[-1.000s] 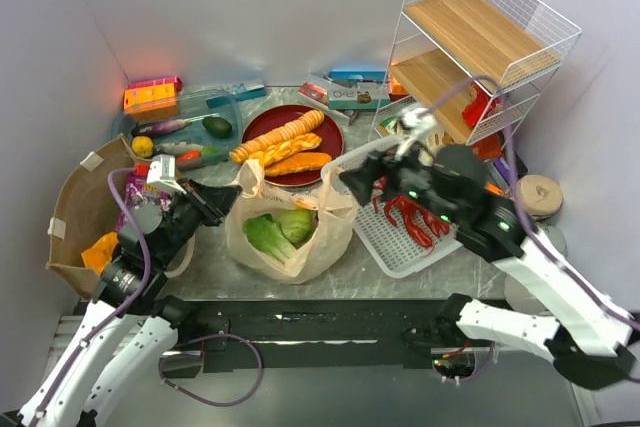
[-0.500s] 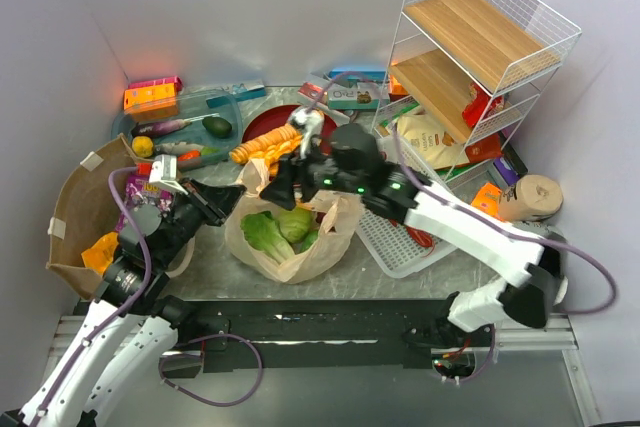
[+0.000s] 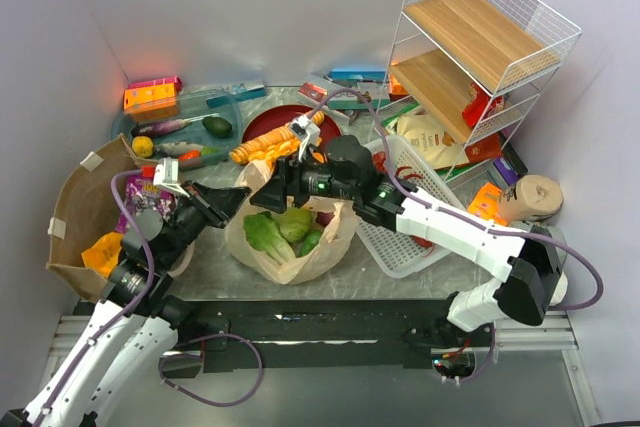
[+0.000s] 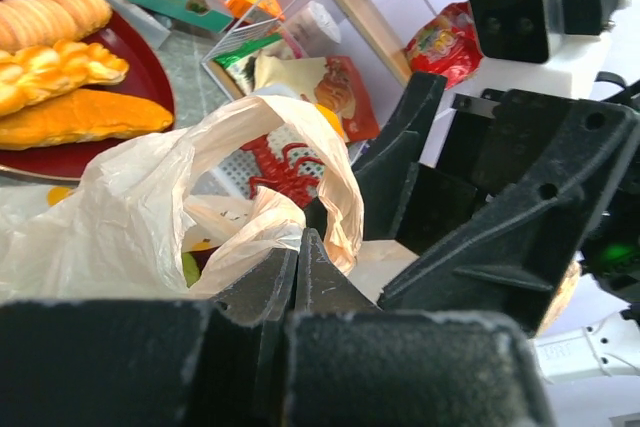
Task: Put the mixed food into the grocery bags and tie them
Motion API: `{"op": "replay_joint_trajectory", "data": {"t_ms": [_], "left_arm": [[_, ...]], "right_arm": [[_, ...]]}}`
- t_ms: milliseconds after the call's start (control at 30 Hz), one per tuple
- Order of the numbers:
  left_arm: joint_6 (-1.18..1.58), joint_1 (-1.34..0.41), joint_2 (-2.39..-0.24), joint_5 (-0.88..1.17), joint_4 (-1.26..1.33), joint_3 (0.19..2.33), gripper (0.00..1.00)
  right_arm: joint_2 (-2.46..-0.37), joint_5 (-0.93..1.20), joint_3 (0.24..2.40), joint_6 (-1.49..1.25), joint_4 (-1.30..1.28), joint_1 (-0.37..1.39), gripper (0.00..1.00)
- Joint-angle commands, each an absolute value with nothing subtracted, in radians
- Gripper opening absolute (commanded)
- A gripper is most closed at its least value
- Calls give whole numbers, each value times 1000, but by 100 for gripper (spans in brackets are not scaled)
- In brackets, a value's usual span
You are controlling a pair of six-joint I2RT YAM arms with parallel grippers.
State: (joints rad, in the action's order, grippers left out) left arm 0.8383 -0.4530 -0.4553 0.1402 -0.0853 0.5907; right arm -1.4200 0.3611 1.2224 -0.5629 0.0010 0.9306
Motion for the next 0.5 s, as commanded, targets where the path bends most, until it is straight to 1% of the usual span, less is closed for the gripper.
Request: {"op": "replay_joint_trajectory", "data": {"t_ms": [0, 33, 133, 167, 233, 267, 333, 367, 400, 433, 467], "left_arm": [[880, -449, -460, 179, 31, 575, 1], [884, -449, -463, 184, 43, 572, 1], [897, -449, -457, 189, 58, 555, 1], [900, -448, -453, 184, 64, 546, 1], [900, -449, -437, 173, 72, 540, 1], [896, -449, -437, 167, 72, 541, 1], [862, -448, -433, 147, 55, 554, 2], [847, -449, -431, 129, 16, 577, 8], [807, -448, -422, 97, 3, 586, 31], [783, -449, -414, 86, -24, 594, 52], [758, -449, -402, 78, -32, 601, 73]], "right_arm": [[-1440, 388, 1223, -617, 153, 931, 71], [-1436, 384, 1209, -615, 181, 931, 70], [-1425, 362, 1204, -597, 190, 928, 56], [-1428, 367, 1213, -588, 177, 925, 42], [-1431, 374, 1247, -581, 125, 920, 25], [-1428, 376, 1259, -565, 105, 919, 12], [-1416, 380, 1301, -543, 45, 908, 1], [-1407, 387, 1316, -510, -31, 891, 0], [-1395, 396, 1337, -490, -75, 879, 0], [-1372, 402, 1383, -465, -119, 865, 0], [-1361, 411, 1413, -416, -232, 833, 0]]}}
